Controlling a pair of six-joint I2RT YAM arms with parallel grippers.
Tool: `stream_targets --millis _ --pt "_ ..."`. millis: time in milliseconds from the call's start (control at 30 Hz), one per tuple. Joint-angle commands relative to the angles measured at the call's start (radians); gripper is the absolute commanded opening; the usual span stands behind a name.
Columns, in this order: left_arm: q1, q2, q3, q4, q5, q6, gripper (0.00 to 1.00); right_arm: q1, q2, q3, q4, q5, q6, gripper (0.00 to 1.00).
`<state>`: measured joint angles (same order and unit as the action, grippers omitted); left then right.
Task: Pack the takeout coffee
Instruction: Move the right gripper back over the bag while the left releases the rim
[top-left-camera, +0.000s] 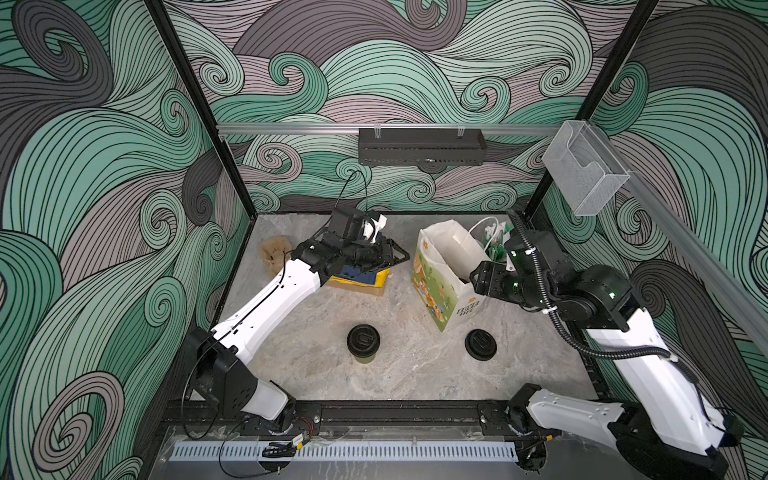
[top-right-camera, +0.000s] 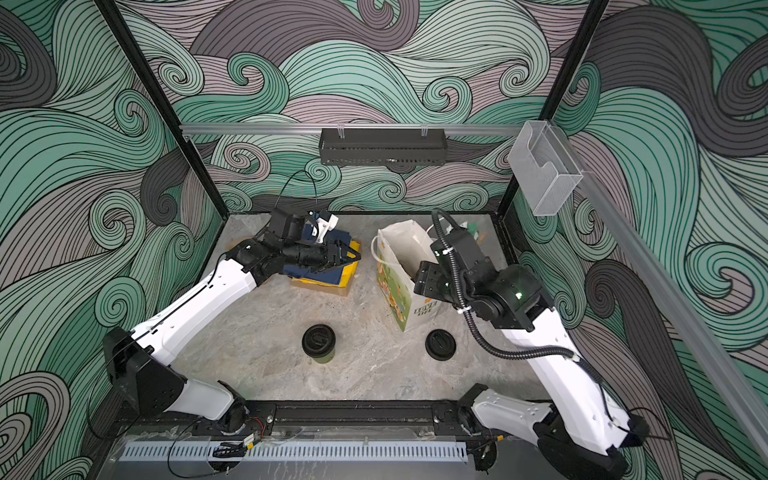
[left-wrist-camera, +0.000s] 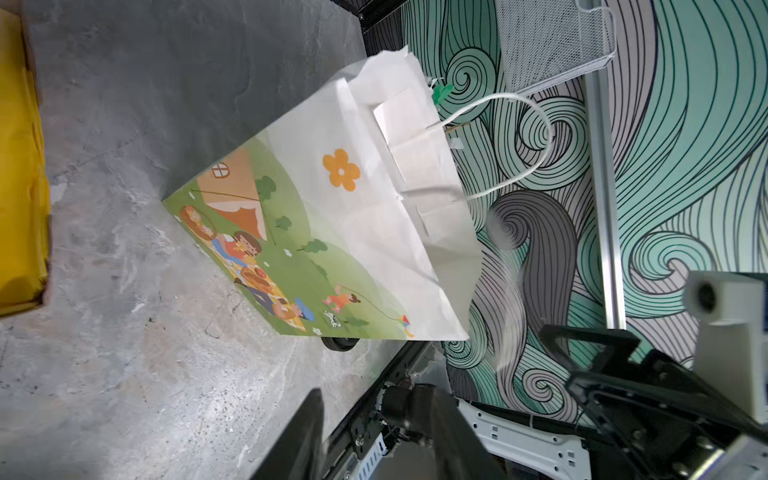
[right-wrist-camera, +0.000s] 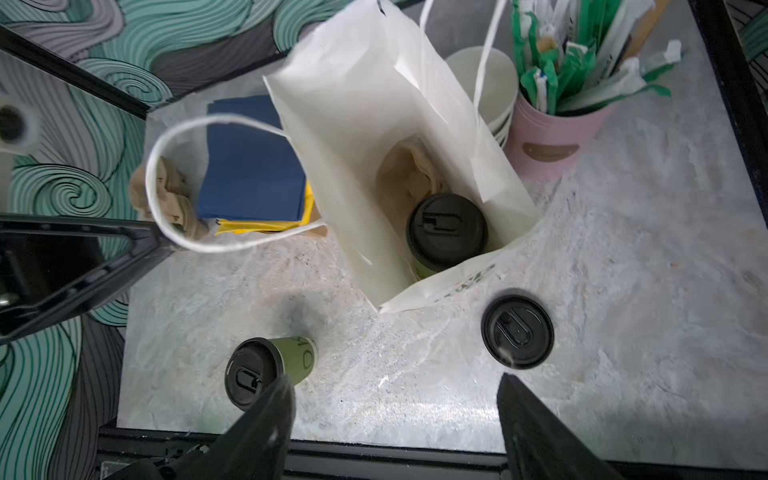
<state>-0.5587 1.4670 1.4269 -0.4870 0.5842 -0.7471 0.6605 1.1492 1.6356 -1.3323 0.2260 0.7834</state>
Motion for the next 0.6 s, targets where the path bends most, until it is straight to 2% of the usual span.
stream_targets --millis 0,233,400,567 --pt "-0.005 -0.039 0.038 -0.015 -0.017 0.031 0.53 -0.005 0.014 0.021 -0.098 0.073 0.15 0.78" --pt "0.026 -0.081 0.066 -0.092 -0.17 0.077 0.58 -0.049 0.077 0.039 -0.136 0.1 0.362 0.7" --pt "0.069 -0.053 0.123 -0.115 -0.306 0.062 0.58 -0.062 0.176 0.083 -0.169 0.094 0.46 0.72" --pt "0.095 0.083 0.256 -0.11 -0.318 0.096 0.58 -0.098 0.255 0.103 -0.193 0.082 0.484 0.7"
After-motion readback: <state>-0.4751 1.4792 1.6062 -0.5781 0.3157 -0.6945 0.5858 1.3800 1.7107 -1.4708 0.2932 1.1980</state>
